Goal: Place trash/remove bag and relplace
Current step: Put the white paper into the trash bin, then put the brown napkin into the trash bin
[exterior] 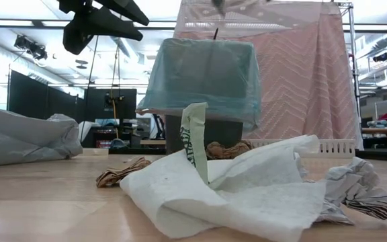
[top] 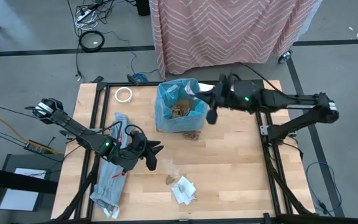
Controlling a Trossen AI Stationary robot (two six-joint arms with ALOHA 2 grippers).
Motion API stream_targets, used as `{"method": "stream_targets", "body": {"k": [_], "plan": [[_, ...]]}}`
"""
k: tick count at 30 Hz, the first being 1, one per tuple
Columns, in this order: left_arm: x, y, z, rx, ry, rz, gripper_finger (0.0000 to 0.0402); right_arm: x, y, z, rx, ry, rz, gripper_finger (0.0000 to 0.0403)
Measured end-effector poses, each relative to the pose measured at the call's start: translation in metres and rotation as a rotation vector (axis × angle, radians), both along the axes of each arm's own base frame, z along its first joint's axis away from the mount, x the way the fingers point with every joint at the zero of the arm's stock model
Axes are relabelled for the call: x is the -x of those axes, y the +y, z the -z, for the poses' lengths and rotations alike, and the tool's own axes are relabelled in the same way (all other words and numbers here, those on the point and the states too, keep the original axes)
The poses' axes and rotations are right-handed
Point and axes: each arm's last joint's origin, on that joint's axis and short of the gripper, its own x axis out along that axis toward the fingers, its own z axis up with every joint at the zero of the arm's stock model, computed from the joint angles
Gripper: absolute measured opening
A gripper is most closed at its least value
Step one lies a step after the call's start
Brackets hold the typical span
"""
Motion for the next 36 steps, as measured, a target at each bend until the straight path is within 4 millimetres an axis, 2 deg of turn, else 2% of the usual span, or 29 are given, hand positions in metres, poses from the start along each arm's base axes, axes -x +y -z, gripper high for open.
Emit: {"method": "stream_targets", "body": {"k": [5,8,10,13,17,20,23,26,28,31,33,36], "plan": [[0.000,0.000,0.000,0.053,-0.022,-0.022,0.0131,-0.017,-0.031,0.027,-0.049,0.143,-0.016,0.0000],[0.000,0.000,0.000,0.076,-0.033,-0.031,0.0131,-0.023,-0.042,0.047,-0.102,0.269,-0.047,0.0009],[0.000,0.000,0.000,0.088,-0.039,-0.036,0.0131,-0.025,-0.046,0.057,-0.117,0.342,-0.069,0.0026],[0.000,0.000,0.000,0.093,-0.041,-0.038,0.0131,-0.025,-0.045,0.060,-0.088,0.380,-0.101,0.0067],[0.000,0.000,0.000,0.094,-0.042,-0.038,0.0131,-0.017,-0.040,0.044,-0.074,0.307,-0.107,0.0134],[0.000,0.000,0.000,0.094,-0.041,-0.038,0.0131,0.002,-0.032,0.010,-0.121,0.195,-0.109,0.0171],[0.000,0.000,0.000,0.090,-0.035,-0.039,0.0131,0.027,-0.015,-0.018,-0.165,0.129,-0.162,0.0188],[0.000,0.001,0.000,0.079,-0.039,-0.055,0.0131,0.050,0.002,-0.019,-0.188,0.205,-0.218,0.0190],[0.001,0.001,0.000,0.072,-0.042,-0.065,0.0131,0.066,0.012,-0.007,-0.226,0.324,-0.213,0.0187],[0.001,0.001,0.000,0.070,-0.043,-0.068,0.0131,0.084,0.021,0.023,-0.304,0.493,-0.159,0.0186],[0.001,0.001,0.000,0.068,-0.043,-0.069,0.0131,0.089,0.027,0.047,-0.338,0.533,-0.138,0.0187],[0.001,0.001,0.000,0.066,-0.042,-0.070,0.0131,0.090,0.033,0.083,-0.371,0.502,-0.107,0.0192]]}}
